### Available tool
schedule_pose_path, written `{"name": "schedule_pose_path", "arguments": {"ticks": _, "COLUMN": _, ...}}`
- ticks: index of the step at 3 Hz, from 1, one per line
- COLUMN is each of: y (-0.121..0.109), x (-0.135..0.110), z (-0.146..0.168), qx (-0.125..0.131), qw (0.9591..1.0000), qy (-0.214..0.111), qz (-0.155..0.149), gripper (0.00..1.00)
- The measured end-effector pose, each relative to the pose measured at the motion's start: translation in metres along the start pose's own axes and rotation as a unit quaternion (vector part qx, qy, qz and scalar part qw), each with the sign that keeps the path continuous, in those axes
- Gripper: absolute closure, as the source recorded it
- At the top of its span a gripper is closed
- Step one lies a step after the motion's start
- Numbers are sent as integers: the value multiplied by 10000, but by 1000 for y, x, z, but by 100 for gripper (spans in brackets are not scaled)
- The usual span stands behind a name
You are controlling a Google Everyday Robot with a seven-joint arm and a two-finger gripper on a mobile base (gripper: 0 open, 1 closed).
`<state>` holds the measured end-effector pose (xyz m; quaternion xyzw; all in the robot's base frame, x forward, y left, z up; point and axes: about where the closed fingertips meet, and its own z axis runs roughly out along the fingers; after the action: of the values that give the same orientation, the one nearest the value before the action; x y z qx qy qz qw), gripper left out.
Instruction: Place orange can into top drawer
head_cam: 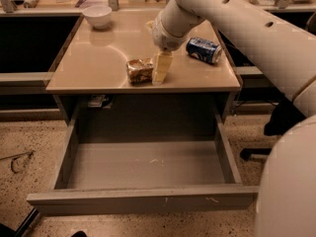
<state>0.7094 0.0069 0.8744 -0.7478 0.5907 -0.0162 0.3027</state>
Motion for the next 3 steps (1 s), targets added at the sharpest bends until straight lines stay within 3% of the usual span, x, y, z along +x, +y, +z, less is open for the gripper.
{"name": "schedule_pose_path", "arguments": {"ticks": 2, "y": 7, "x": 13, "z": 36, "qx": -604, "qw": 9972, "qy": -293, "qz": 328, "gripper": 0}}
{"name": "schedule_pose_path", "arguments": {"ticks": 3, "y": 11, "x": 12, "z": 41, "qx": -793, "qw": 9955, "qy": -391, "qz": 339, "gripper": 19}}
